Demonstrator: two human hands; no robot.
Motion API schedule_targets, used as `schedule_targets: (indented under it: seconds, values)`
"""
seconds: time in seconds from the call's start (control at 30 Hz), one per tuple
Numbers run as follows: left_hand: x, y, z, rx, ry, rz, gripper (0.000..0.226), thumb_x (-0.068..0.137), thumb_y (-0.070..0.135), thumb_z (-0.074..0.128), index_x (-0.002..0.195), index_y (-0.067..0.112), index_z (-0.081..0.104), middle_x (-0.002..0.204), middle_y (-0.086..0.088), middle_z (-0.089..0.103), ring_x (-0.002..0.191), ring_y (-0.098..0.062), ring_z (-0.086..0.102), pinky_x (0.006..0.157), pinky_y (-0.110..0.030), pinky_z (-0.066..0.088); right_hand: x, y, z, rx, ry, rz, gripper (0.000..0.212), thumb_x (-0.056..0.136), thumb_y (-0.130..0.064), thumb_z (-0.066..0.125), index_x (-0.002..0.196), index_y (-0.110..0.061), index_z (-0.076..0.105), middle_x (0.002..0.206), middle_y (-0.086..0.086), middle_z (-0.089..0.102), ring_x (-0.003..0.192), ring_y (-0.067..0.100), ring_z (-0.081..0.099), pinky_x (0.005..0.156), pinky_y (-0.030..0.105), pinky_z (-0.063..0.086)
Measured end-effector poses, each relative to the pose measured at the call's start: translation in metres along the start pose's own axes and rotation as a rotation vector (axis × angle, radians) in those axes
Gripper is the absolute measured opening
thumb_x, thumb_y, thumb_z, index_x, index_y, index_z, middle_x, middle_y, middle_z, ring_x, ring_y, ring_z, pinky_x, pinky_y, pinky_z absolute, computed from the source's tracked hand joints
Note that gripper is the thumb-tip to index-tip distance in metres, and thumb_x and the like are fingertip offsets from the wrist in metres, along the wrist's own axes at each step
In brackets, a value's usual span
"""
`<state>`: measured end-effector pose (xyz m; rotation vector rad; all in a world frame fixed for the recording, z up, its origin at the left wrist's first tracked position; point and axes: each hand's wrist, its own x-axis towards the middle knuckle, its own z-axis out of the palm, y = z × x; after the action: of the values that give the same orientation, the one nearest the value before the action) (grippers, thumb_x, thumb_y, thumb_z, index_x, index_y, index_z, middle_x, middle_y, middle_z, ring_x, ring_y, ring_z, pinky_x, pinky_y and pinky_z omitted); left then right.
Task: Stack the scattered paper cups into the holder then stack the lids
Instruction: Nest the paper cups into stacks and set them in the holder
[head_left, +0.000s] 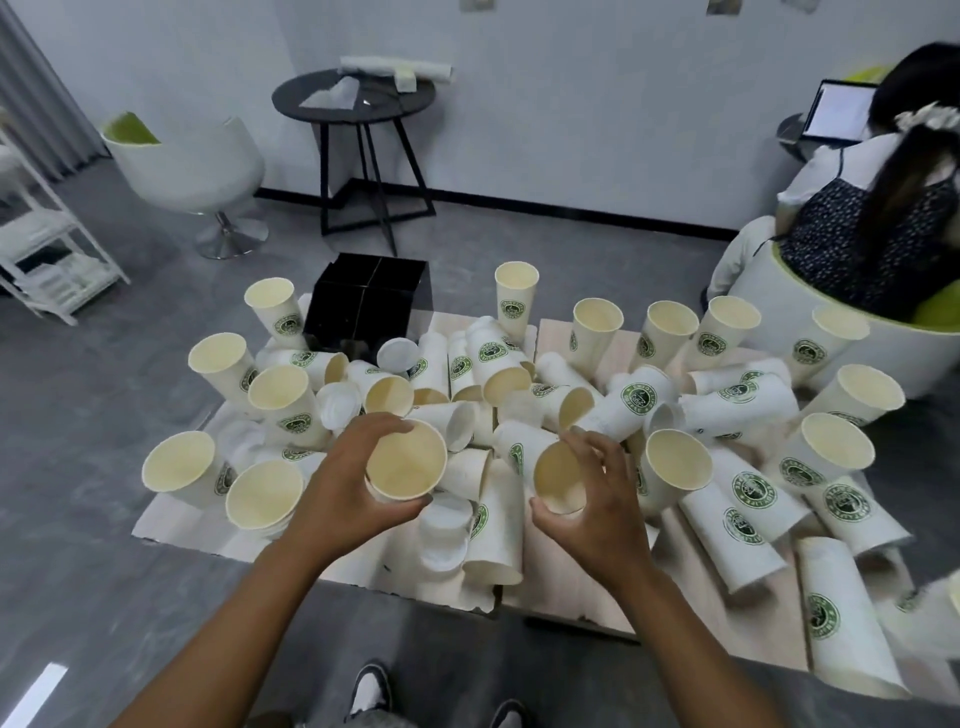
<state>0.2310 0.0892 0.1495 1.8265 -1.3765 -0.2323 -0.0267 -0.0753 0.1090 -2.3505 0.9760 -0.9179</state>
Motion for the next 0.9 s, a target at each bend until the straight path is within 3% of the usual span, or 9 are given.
schedule_targets:
  seconds: [0.23,0.37,0.47,0.57,0.63,0.8,0.9]
  values:
    - [-0.011,-0.005,0.001,-0.009,0.034,-0.039,0.081,0.061,0.031,0.1,0.129,0.036,0.054,0.137,0.019,0.053,0.131,-0.01,0.052,0.105,-0.034,0.046,0.007,-0.004,-0.005,-0.021,-0.034,-0.081,0.086,0.066,-0.034,0.088,0.145,-0.024,0.055,0.132,0.001,0.049,0.12,0.028,0.05,0.098,0.031,0.044]
    - [-0.007,-0.001,-0.007,-0.013,0.057,-0.027,0.079,0.062,0.042,0.095,0.129,0.035,0.054,0.136,0.016,0.055,0.129,-0.009,0.054,0.101,-0.026,0.045,0.021,-0.016,-0.011,0.01,-0.052,-0.119,0.083,0.066,-0.039,0.085,0.141,-0.024,0.054,0.134,-0.004,0.051,0.116,0.028,0.052,0.097,0.021,0.033]
    - [-0.002,0.005,-0.022,-0.018,0.096,-0.014,0.081,0.062,0.029,0.099,0.13,0.032,0.054,0.136,0.014,0.055,0.129,-0.01,0.053,0.103,-0.028,0.045,0.04,-0.038,-0.015,0.075,-0.06,-0.162,0.082,0.064,-0.037,0.087,0.138,-0.023,0.053,0.136,-0.008,0.05,0.117,0.025,0.048,0.098,0.031,0.042]
    - [0.004,0.011,-0.049,0.002,0.153,0.016,0.083,0.062,0.023,0.1,0.132,0.028,0.055,0.137,0.013,0.056,0.131,-0.012,0.053,0.104,-0.028,0.045,0.063,-0.066,-0.014,0.111,-0.075,-0.25,0.081,0.065,-0.044,0.081,0.137,-0.018,0.056,0.137,-0.005,0.051,0.117,0.028,0.049,0.102,0.034,0.042]
    - [0.006,0.014,-0.071,0.016,0.206,0.013,0.083,0.062,0.023,0.101,0.131,0.027,0.055,0.137,0.015,0.056,0.131,-0.008,0.053,0.105,-0.02,0.041,0.079,-0.088,-0.01,0.14,-0.092,-0.305,0.082,0.065,-0.044,0.082,0.138,-0.019,0.056,0.136,-0.006,0.051,0.116,0.026,0.048,0.103,0.033,0.043]
    - [-0.001,0.02,-0.14,0.081,0.35,-0.005,0.082,0.06,0.038,0.094,0.131,0.031,0.054,0.134,0.023,0.054,0.123,0.005,0.05,0.094,-0.008,0.039,0.11,-0.153,0.01,0.224,-0.133,-0.454,0.083,0.066,-0.044,0.085,0.139,-0.017,0.058,0.136,-0.007,0.051,0.117,0.022,0.047,0.108,0.016,0.032]
    - [-0.009,0.016,-0.182,0.145,0.418,-0.029,0.081,0.06,0.042,0.093,0.131,0.034,0.053,0.132,0.017,0.057,0.119,0.0,0.054,0.092,-0.011,0.04,0.121,-0.192,0.027,0.272,-0.178,-0.527,0.084,0.067,-0.046,0.086,0.14,-0.016,0.058,0.137,-0.005,0.053,0.117,0.021,0.048,0.107,0.014,0.03]
